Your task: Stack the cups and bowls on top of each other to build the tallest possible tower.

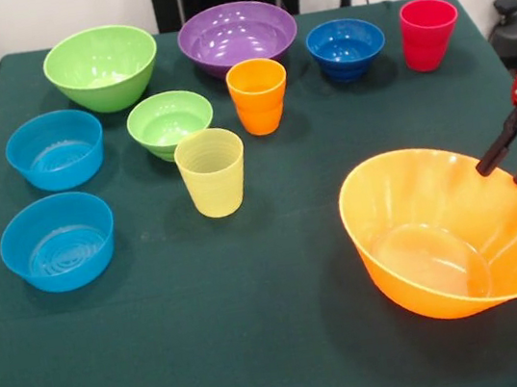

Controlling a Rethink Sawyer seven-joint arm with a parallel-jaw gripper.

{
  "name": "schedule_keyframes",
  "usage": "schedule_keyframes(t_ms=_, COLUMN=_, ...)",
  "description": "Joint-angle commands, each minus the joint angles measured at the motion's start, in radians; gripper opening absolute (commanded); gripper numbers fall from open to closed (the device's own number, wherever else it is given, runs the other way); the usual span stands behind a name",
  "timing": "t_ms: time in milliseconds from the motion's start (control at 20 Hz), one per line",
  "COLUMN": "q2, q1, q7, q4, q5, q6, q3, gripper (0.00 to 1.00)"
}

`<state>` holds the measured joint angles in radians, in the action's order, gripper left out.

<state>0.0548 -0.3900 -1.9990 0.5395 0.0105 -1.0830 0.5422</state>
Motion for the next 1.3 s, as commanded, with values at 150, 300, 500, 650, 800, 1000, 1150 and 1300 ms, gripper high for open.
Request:
schedule_keyframes(t_ms=150, q2=0.002, q1=-0.005, q7=-0.137, q4=0.054, q5=-0.031, q6=-0.103, q3=-0.074, gripper=1.00)
schedule_keyframes(t_ms=300, q2=0.004, q1=-0.004, q7=-0.132, q4=0.041, q5=-0.029, q6=-0.109, q3=-0.071, gripper=1.00)
schedule_keyframes(t_ms=500, q2=0.003, q1=-0.001, q7=-0.092, q4=0.028, q5=-0.023, q6=-0.108, q3=-0.076, gripper=1.00)
schedule_keyframes(t_ms=650, q2=0.004, q1=0.006, q7=-0.057, q4=0.009, q5=-0.025, q6=-0.111, q3=-0.083, gripper=1.00)
schedule_keyframes(t_ms=800, q2=-0.002, q1=0.018, q7=-0.025, q4=0.015, q5=-0.024, q6=-0.062, q3=-0.105, gripper=1.00)
schedule_keyframes(t_ms=1000, q2=-0.006, q1=0.029, q7=0.007, q4=0.016, q5=-0.013, q6=-0.024, q3=-0.111, gripper=1.00)
schedule_keyframes(t_ms=1150, q2=-0.019, q1=0.031, q7=0.026, q4=0.045, q5=0.016, q6=0.041, q3=-0.104, gripper=1.00)
schedule_keyframes(t_ms=1300, q2=-0.016, q1=0.041, q7=0.052, q4=0.042, q5=0.059, q6=0.165, q3=-0.096, gripper=1.00)
